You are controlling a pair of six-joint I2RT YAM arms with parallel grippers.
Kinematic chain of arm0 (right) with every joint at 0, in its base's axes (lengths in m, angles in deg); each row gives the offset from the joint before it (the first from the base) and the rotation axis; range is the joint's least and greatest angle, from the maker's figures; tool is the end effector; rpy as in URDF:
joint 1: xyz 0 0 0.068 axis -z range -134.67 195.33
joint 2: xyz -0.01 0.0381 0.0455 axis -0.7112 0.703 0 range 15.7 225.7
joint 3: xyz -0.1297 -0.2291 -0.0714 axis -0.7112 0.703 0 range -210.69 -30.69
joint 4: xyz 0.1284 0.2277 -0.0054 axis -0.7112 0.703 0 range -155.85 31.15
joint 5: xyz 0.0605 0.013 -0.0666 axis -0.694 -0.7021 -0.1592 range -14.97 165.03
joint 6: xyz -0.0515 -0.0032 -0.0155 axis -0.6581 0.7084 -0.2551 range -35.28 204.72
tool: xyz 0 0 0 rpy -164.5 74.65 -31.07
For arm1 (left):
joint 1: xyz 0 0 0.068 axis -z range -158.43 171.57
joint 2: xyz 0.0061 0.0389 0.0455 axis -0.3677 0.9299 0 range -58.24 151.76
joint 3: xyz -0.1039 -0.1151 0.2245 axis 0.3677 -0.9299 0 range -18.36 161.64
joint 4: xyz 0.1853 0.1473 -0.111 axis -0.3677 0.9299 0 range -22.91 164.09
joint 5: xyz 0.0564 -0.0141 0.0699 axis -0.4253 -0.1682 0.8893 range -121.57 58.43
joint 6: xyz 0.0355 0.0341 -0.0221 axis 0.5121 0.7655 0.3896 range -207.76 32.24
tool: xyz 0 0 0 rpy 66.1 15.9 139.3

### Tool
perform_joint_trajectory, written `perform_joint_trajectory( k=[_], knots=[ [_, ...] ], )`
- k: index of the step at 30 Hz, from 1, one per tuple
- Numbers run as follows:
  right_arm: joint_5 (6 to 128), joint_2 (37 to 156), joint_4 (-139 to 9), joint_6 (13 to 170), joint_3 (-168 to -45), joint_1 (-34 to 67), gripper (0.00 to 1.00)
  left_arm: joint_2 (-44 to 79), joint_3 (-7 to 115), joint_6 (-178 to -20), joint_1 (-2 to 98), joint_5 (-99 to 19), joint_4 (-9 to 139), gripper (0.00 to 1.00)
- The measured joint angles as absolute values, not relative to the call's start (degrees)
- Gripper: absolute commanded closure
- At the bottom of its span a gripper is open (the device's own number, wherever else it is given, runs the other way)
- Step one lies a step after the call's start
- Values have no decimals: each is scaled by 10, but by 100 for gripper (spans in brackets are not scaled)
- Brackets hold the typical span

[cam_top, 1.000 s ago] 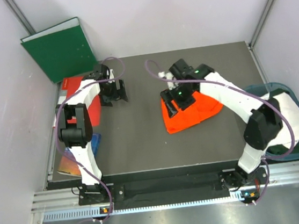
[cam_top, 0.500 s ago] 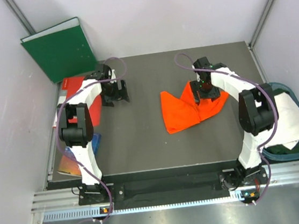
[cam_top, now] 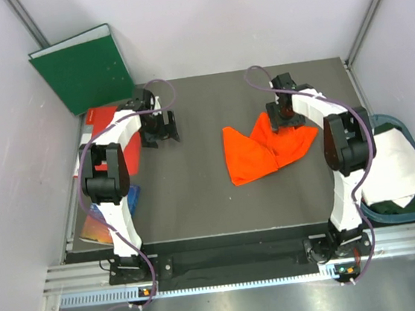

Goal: Fold and stack the t-shirts
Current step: Flatten the tshirt out

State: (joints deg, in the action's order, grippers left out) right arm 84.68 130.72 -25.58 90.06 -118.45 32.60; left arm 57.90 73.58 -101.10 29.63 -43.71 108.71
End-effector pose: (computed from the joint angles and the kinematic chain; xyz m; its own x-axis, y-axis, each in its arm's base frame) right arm 0.4098 0.0864 0.1930 -0.9118 -0.1119 -0.3950 -0.0701 0.9904 -0.1188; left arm 0.4238 -0.0675 0.2056 -0.9302 -0.0961 -0.3543 0.0080 0.9597 -0.2811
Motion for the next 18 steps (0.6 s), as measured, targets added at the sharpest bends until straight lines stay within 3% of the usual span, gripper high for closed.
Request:
perform_joint_trajectory(
  k=[5,6,9,11,14,15,18],
  knots=[
    [839,1337,-279,897,-1199,341,38,579,736,-1011,296,-437,1087,1],
    [835,1342,-280,897,-1201,343,49,579,737,-1011,296,-437,1087,1],
    [813,1352,-285,894,-1209,350,65,579,737,-1010,296,-436,1087,1],
    [794,1354,-287,893,-1212,352,67,579,737,-1009,296,-434,1087,1],
    [772,1354,-288,889,-1212,352,82,579,738,-1009,296,-431,1088,1],
    [765,1354,-288,887,-1212,352,92,579,738,-1009,296,-430,1088,1],
    [749,1353,-285,885,-1212,353,100,579,742,-1009,296,-426,1089,1]
  ],
)
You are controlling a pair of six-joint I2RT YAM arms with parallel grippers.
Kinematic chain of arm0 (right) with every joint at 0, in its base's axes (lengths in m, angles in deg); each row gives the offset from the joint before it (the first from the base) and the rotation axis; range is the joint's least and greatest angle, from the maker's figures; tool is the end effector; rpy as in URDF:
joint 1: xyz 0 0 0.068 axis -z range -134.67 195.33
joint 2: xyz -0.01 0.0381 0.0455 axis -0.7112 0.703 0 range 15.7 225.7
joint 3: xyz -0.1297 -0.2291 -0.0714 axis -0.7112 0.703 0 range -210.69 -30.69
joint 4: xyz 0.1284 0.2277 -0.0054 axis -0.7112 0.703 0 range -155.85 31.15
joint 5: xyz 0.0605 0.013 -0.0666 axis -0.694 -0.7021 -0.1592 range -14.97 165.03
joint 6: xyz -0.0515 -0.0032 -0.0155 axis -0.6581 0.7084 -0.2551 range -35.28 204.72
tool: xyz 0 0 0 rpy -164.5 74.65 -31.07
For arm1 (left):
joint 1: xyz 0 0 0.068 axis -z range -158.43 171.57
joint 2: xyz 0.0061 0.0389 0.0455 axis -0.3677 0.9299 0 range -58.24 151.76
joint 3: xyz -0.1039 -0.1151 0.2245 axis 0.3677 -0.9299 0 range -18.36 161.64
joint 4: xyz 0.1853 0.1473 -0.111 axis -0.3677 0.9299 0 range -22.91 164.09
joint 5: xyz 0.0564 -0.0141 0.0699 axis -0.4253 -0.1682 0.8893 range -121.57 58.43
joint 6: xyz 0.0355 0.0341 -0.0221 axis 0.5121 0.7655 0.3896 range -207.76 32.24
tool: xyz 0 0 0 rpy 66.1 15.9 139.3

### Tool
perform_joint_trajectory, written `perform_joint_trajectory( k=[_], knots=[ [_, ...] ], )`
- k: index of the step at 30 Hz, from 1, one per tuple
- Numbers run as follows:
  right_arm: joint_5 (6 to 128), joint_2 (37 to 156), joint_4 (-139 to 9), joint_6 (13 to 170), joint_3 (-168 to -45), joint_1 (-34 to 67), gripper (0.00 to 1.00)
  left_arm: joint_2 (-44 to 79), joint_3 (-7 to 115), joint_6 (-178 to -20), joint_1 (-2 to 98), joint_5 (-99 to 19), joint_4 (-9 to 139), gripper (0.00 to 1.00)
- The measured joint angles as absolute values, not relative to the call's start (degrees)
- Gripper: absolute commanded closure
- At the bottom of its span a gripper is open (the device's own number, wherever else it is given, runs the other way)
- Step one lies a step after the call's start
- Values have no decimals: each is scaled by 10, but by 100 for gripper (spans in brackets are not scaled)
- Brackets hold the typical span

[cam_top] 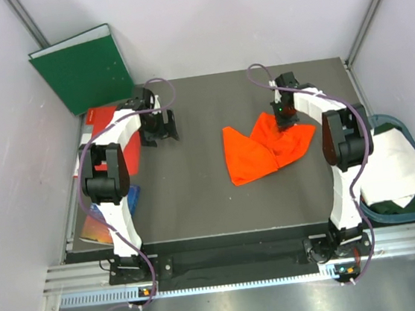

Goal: Fold and stack the t-shirts
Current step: Flatten the tshirt out

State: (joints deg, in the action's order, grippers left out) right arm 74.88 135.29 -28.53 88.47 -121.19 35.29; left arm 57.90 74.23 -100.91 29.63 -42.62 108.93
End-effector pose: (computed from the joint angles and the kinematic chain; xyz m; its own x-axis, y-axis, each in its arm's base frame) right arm 0.4309 0.0764 0.1759 -0.9119 -0.0950 -0.3992 -0.1159 0.9929 0.0284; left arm 0.4251 -0.0670 0.2086 -0.9259 -0.0944 -0.3659 0.0062 0.9644 -0.2643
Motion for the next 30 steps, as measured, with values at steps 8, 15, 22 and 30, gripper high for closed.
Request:
perform_joint_trajectory(
  k=[8,15,22,30],
  knots=[
    [727,1298,-257,879,-1227,353,100,580,747,-1009,296,-426,1091,1],
    [723,1272,-229,879,-1303,353,100,587,757,-1009,300,-426,1092,1],
    [728,1269,-219,893,-1406,353,100,595,772,-1009,303,-426,1093,1],
    [717,1246,-216,919,-1447,353,100,595,774,-1007,324,-440,1087,1]
  ],
)
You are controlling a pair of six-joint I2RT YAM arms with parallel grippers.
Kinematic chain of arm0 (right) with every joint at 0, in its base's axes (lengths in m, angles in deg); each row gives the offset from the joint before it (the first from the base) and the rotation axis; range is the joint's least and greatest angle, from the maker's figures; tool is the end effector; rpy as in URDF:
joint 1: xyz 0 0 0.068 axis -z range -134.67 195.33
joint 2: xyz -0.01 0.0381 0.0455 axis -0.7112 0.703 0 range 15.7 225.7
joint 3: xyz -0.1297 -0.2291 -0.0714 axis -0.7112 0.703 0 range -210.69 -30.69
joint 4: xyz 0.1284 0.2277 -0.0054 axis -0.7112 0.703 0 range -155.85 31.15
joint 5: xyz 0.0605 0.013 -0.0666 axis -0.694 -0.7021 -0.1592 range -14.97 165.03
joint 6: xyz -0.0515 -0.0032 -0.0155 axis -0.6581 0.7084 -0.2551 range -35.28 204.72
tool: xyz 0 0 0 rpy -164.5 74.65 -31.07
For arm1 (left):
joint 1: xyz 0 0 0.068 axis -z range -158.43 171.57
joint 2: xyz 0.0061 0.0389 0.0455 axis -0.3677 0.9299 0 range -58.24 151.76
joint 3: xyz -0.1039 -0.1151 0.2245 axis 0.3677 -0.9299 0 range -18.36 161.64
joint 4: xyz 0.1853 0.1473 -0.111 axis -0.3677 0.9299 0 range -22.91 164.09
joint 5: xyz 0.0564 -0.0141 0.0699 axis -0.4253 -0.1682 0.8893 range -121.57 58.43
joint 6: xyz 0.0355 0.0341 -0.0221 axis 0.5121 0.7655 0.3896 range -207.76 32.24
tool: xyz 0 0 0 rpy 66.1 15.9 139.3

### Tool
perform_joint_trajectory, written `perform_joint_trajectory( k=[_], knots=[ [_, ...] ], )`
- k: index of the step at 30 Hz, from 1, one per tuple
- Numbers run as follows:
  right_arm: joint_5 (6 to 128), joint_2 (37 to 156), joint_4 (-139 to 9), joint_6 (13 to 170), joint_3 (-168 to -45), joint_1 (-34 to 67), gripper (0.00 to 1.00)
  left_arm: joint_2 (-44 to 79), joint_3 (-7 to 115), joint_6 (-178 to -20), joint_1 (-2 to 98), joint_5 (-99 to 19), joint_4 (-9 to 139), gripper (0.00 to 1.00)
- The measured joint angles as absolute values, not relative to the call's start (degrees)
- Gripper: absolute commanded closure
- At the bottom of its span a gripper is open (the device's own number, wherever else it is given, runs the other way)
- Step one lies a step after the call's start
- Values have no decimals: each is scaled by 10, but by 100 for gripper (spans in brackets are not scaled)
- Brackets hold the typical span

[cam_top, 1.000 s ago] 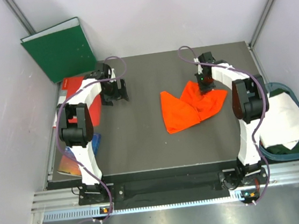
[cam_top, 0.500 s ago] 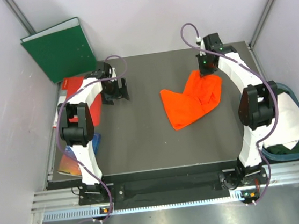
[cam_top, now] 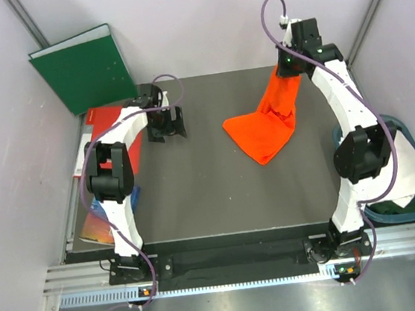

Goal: Fold and stack the t-shirts
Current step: Flatten the tshirt out

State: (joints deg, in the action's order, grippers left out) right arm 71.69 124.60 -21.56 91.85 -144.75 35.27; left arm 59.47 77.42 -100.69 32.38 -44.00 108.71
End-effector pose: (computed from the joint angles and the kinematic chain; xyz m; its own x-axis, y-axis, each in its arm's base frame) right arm 0.4222 0.0770 0.3760 -0.6437 0.0117 -0.7652 -0.1399 0.9812 0.1327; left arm 0.4317 -0.0901 0.2140 -0.9192 -0.0469 -0.3910 0.0735 0.9550 -0.2874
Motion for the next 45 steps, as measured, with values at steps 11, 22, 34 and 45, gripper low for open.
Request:
perform_joint_trajectory(
  k=[11,22,34,45],
  knots=[
    [756,1140,-218,914,-1574,304,100,595,776,-1001,356,-449,1083,1],
    [933,921,-296,888,-1530,272,100,599,792,-1001,357,-460,1082,1],
    [819,1122,-255,880,-1612,212,98,606,793,-1001,359,-436,1084,1],
    [498,1423,-104,887,-1601,138,96,566,786,-1002,359,-307,1081,1]
  ],
)
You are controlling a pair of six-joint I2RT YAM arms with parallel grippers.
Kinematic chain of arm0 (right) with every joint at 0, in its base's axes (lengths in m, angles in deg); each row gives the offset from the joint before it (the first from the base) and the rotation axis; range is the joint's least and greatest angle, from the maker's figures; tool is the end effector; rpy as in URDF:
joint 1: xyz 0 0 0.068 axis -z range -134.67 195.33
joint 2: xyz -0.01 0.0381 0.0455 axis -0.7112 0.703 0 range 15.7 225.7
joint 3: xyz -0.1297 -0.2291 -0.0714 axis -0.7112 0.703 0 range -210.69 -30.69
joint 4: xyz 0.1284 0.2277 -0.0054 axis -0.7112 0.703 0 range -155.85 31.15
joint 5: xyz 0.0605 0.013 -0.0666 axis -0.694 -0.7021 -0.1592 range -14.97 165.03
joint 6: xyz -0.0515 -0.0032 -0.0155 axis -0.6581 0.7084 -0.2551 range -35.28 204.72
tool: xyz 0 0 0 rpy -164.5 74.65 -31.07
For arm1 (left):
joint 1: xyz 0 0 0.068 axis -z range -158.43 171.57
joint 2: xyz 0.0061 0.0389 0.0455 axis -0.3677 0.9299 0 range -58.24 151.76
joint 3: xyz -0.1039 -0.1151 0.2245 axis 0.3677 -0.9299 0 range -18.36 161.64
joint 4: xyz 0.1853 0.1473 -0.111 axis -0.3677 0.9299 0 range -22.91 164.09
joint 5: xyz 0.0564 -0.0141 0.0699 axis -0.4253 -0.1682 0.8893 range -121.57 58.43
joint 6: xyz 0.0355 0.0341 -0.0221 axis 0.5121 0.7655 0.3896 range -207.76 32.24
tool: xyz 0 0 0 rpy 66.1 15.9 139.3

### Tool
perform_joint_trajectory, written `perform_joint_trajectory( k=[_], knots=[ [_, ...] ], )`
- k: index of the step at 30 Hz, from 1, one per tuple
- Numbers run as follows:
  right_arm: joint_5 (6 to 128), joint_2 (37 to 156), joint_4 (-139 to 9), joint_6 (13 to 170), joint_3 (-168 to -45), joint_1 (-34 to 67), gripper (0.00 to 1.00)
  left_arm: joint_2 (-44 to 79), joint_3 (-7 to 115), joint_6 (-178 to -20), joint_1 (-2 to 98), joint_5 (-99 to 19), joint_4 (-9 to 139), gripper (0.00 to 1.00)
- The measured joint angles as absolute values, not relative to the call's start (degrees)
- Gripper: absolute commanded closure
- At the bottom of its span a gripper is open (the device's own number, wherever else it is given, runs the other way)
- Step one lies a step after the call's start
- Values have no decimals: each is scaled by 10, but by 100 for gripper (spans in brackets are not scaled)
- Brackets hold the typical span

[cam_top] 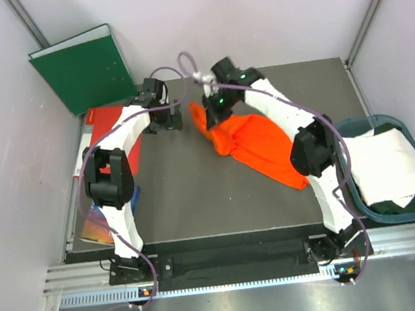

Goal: Fold and stack the t-shirts
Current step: Flatten the tshirt out

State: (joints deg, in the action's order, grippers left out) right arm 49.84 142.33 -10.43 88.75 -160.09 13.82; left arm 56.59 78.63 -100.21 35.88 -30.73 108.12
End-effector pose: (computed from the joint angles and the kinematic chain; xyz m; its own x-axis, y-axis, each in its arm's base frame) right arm 0.4046 0.2658 0.3127 -0.7248 -0.3697 -0.5814 -0.6437 0.6643 0.3800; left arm 0.4257 -0.1079 0.2414 -0.8616 -0.0027 -0.5075 0.0553 0.9935 -0.0991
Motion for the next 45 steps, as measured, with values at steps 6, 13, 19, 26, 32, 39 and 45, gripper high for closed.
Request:
perform_joint_trajectory(
  k=[6,13,19,26,32,39,45],
  knots=[
    [414,1425,-65,878,-1582,68,55,508,767,-1013,358,-237,1058,1],
    [423,1350,-81,880,-1531,88,44,502,767,-1014,356,-254,1039,1],
    [470,1277,-120,900,-1452,172,45,530,767,-1016,360,-363,1039,1],
    [515,1272,-133,908,-1402,210,46,541,724,-1029,368,-457,1039,14],
    [525,1272,-138,909,-1391,210,46,546,699,-1040,369,-479,1040,15],
    [535,1272,-141,909,-1384,219,47,580,699,-1044,369,-492,1039,27],
    [550,1272,-141,909,-1368,238,47,586,689,-1044,369,-511,1038,42]
  ],
)
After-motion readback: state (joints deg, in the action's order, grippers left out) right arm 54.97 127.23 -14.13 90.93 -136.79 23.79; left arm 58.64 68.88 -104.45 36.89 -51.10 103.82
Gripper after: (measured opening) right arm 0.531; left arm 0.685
